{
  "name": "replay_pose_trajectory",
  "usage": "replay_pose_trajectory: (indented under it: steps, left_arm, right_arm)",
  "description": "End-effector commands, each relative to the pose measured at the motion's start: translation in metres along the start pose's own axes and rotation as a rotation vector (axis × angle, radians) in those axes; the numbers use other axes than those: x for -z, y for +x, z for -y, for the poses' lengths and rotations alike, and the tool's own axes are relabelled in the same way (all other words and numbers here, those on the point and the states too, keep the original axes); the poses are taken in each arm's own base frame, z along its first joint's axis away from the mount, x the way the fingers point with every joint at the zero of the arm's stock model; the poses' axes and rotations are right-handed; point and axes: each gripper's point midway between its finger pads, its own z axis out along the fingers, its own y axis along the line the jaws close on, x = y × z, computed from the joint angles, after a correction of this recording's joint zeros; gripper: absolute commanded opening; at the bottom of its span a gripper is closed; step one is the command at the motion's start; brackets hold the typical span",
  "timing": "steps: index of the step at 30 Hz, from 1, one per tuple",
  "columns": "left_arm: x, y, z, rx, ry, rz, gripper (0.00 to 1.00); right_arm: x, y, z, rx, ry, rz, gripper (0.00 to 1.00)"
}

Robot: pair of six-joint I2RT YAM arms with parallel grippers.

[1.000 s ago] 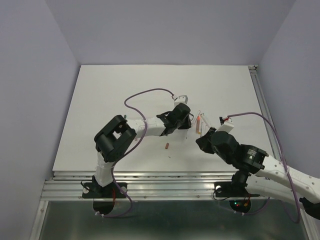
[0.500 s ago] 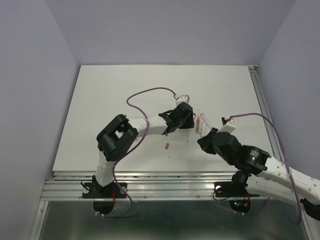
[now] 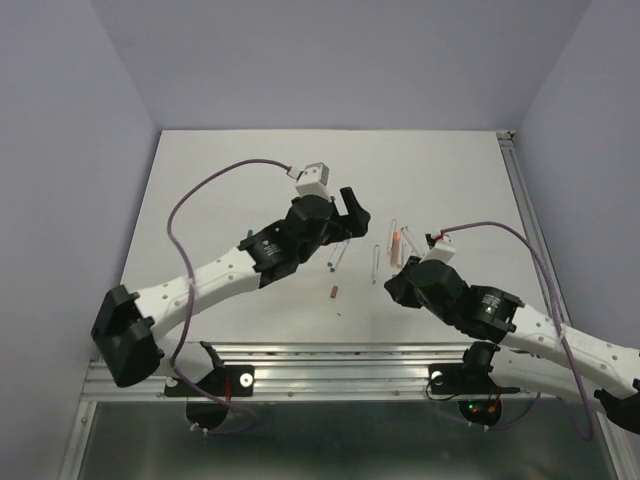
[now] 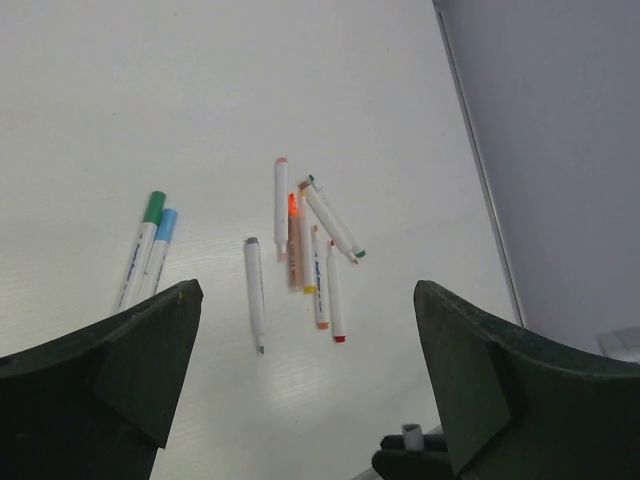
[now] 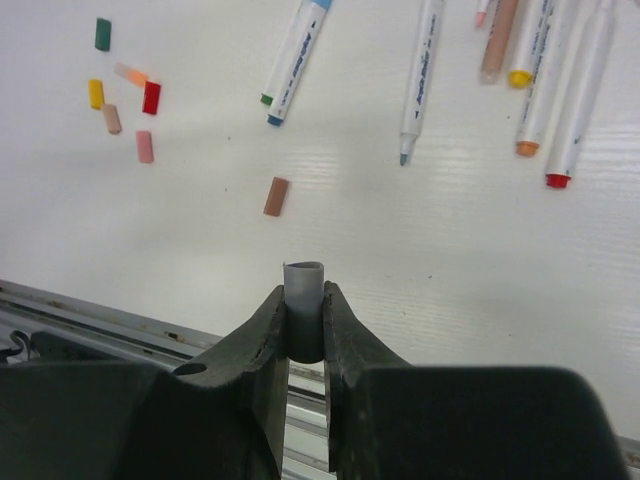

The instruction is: Open the pen caps

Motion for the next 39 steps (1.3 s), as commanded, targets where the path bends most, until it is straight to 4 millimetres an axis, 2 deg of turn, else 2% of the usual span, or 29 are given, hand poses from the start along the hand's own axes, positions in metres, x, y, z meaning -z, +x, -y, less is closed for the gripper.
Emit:
replay_pose_trajectory:
  steps: [1,2,3,4,5,6,7,8,9,10,11,12,13,14,16,17,18,20,21,22,24,25,28,32,33,39]
  left_arm:
    - [0.045,0.001,-0.069,0.026,-0.233,0.036,0.99]
    - [0.061,-0.008,-0.074,0.059,-0.241,0.068,0.99]
    - [0.07,-0.008,-0.084,0.078,-0.269,0.083,0.99]
    - [0.079,0.003,-0.106,0.106,-0.34,0.078,0.99]
    - [0.087,0.005,-0.115,0.128,-0.366,0.087,0.99]
    - [0.1,-0.001,-0.122,0.17,-0.377,0.121,0.99]
    - [0.107,0.014,-0.139,0.193,-0.429,0.099,0.99]
    - [0.116,0.013,-0.145,0.217,-0.436,0.112,0.99]
    - [0.12,0.016,-0.151,0.231,-0.453,0.113,0.99]
    - [0.126,0.025,-0.166,0.261,-0.502,0.11,0.99]
    - [0.132,0.025,-0.169,0.282,-0.505,0.121,0.99]
    - [0.138,0.03,-0.179,0.276,-0.535,0.116,0.99]
    - [0.141,0.029,-0.182,0.289,-0.541,0.129,0.99]
    - [0.146,0.026,-0.182,0.313,-0.527,0.147,0.99]
    - [0.152,0.027,-0.189,0.327,-0.543,0.162,0.99]
    - [0.156,0.025,-0.189,0.342,-0.528,0.176,0.99]
    - [0.158,0.025,-0.191,0.346,-0.527,0.181,0.99]
    - [0.162,0.025,-0.195,0.36,-0.526,0.193,0.99]
    - [0.164,0.025,-0.196,0.363,-0.527,0.199,0.99]
    - [0.165,0.024,-0.198,0.365,-0.53,0.205,0.99]
    - [0.168,0.025,-0.201,0.359,-0.54,0.204,0.99]
    - [0.17,0.027,-0.204,0.356,-0.549,0.204,0.99]
    - [0.171,0.029,-0.207,0.349,-0.556,0.199,0.99]
    - [0.171,0.031,-0.208,0.344,-0.56,0.193,0.99]
    - [0.171,0.031,-0.208,0.345,-0.558,0.192,0.99]
    - [0.17,0.032,-0.206,0.333,-0.545,0.184,0.99]
  right_arm:
    - [-0.01,0.001,-0.036,0.043,-0.123,-0.021,0.02]
    - [-0.018,0.003,-0.046,0.051,-0.144,-0.029,0.02]
    - [-0.023,0.006,-0.051,0.068,-0.151,-0.041,0.02]
    - [-0.025,0.007,-0.062,0.091,-0.181,-0.056,0.02]
    - [-0.029,0.009,-0.07,0.104,-0.198,-0.071,0.02]
    - [-0.044,0.019,-0.075,0.128,-0.183,-0.101,0.02]
    - [-0.05,0.022,-0.081,0.151,-0.193,-0.116,0.02]
    - [-0.053,0.023,-0.098,0.155,-0.228,-0.142,0.02]
    - [-0.059,0.027,-0.106,0.161,-0.24,-0.164,0.02]
    - [-0.072,0.038,-0.121,0.18,-0.269,-0.208,0.02]
    - [-0.078,0.042,-0.129,0.188,-0.291,-0.226,0.02]
    - [-0.092,0.059,-0.137,0.209,-0.319,-0.276,0.02]
    - [-0.098,0.063,-0.145,0.216,-0.339,-0.291,0.02]
    - [-0.102,0.057,-0.165,0.214,-0.383,-0.283,0.02]
    - [-0.116,0.065,-0.177,0.232,-0.4,-0.317,0.02]
    - [-0.133,0.084,-0.173,0.249,-0.374,-0.368,0.03]
    - [-0.137,0.077,-0.191,0.244,-0.398,-0.359,0.03]
    - [-0.151,0.084,-0.2,0.249,-0.395,-0.385,0.04]
    - [-0.164,0.098,-0.193,0.259,-0.355,-0.425,0.04]
    - [-0.169,0.093,-0.208,0.255,-0.376,-0.421,0.05]
    - [-0.183,0.106,-0.206,0.259,-0.357,-0.455,0.07]
    - [-0.185,0.103,-0.216,0.256,-0.372,-0.448,0.08]
    - [-0.201,0.109,-0.221,0.262,-0.36,-0.457,0.1]
    - [-0.221,0.121,-0.213,0.274,-0.294,-0.487,0.11]
    - [-0.222,0.119,-0.218,0.275,-0.297,-0.486,0.11]
    - [-0.226,0.127,-0.22,0.26,-0.3,-0.514,0.18]
